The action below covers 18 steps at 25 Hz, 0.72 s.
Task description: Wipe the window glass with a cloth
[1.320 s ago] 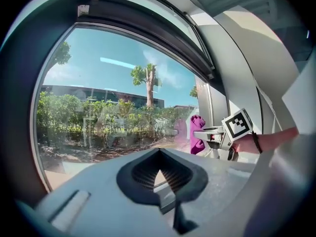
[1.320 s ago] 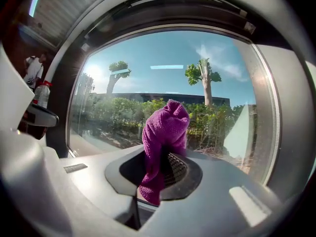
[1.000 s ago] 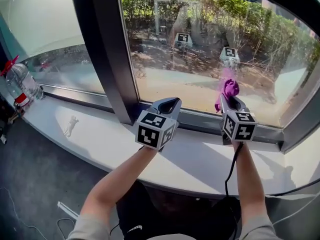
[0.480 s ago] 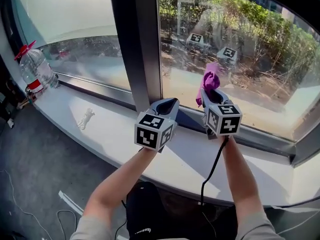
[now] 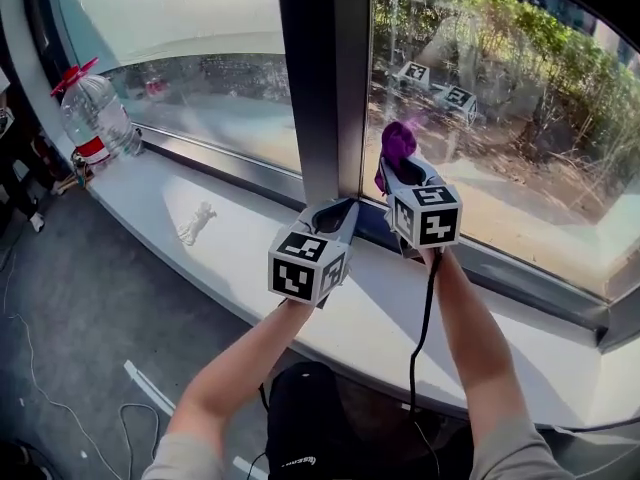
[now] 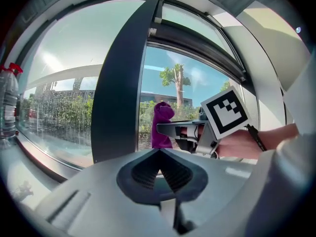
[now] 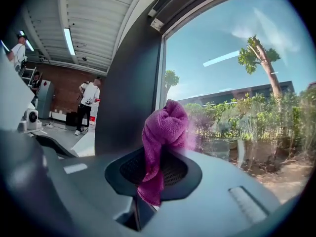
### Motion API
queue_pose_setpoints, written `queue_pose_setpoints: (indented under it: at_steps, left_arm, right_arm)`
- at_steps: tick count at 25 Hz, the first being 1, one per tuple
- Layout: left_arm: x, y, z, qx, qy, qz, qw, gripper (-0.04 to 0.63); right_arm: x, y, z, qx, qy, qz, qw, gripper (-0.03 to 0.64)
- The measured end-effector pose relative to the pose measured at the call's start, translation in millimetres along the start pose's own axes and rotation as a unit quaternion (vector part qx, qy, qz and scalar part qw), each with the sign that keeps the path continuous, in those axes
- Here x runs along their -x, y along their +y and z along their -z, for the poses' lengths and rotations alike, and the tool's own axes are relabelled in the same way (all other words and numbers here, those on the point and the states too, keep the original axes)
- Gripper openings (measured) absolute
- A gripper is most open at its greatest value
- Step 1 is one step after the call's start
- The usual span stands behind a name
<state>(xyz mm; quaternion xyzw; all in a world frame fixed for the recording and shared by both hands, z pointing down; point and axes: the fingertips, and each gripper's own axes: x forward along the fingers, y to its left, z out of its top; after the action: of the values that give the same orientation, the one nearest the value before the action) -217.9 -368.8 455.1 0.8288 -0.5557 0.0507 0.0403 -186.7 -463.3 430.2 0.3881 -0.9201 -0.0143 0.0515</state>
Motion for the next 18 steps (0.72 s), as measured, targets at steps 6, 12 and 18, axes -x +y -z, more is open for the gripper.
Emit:
queue_pose_setpoints:
  at_steps: [6,12,18]
  left_arm:
    - [7,15,5,-0.003,0.000,-0.010,0.9999,0.000]
    - [12,11,-1,-0.002,-0.002,-0.006,1.0000,0.002]
    - [1,-11,-10,-0.009,-0.006,0.011,0.9999,0.000]
  right_arm:
    - [-25,19,0,0.005,0.001,-0.011,1.000,0.072]
    - [-30,28,1,-0.004,0.003,-0.026,1.000,0.072]
    - [17,18,-7,0.003,-0.018,-0.023,1.000,0.072]
